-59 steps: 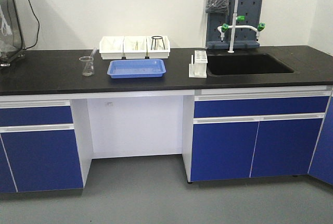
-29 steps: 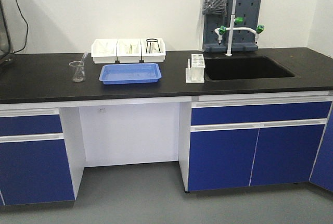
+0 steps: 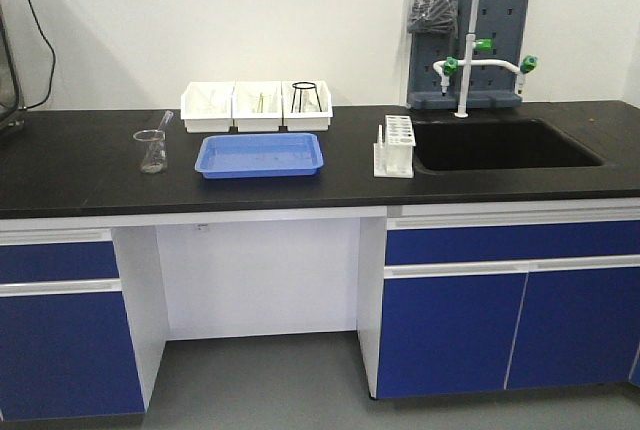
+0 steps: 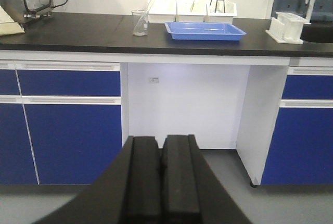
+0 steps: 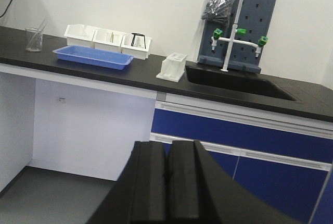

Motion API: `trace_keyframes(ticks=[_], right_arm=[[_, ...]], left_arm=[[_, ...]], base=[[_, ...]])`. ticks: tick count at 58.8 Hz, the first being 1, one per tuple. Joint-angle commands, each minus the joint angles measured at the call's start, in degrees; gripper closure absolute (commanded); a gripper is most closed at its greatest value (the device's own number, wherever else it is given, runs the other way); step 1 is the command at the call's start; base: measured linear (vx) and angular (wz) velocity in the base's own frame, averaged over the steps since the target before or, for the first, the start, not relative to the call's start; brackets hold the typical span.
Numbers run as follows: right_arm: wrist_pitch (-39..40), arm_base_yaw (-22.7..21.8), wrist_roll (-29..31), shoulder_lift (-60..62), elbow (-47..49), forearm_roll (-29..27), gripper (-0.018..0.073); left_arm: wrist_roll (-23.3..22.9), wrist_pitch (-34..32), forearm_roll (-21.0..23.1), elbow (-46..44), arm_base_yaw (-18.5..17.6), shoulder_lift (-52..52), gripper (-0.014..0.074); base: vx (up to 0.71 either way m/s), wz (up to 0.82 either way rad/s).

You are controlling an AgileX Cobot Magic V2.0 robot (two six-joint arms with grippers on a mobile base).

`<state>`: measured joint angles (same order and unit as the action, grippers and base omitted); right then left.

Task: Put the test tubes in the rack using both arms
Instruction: 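Drive the base forward to the bench beside the blue tray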

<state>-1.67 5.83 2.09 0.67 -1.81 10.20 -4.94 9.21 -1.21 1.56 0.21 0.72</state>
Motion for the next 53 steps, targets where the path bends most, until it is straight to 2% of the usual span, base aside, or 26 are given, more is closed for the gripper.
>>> trace_keyframes(ticks=[1,53], right_arm=[[4.56,0.07,-0.01,0.54,-0.69,0.06,0.0568],[4.63,0.07,-0.01,0.54,-0.69,0.06,0.0568]], left_arm=[[0.04,-4.54,0.46,-1.47,-0.11,0.16,0.06],[0.04,-4.54,0.46,-1.47,-0.11,0.16,0.06]], base=[[0.28,0.09],[0.35,-0.01]])
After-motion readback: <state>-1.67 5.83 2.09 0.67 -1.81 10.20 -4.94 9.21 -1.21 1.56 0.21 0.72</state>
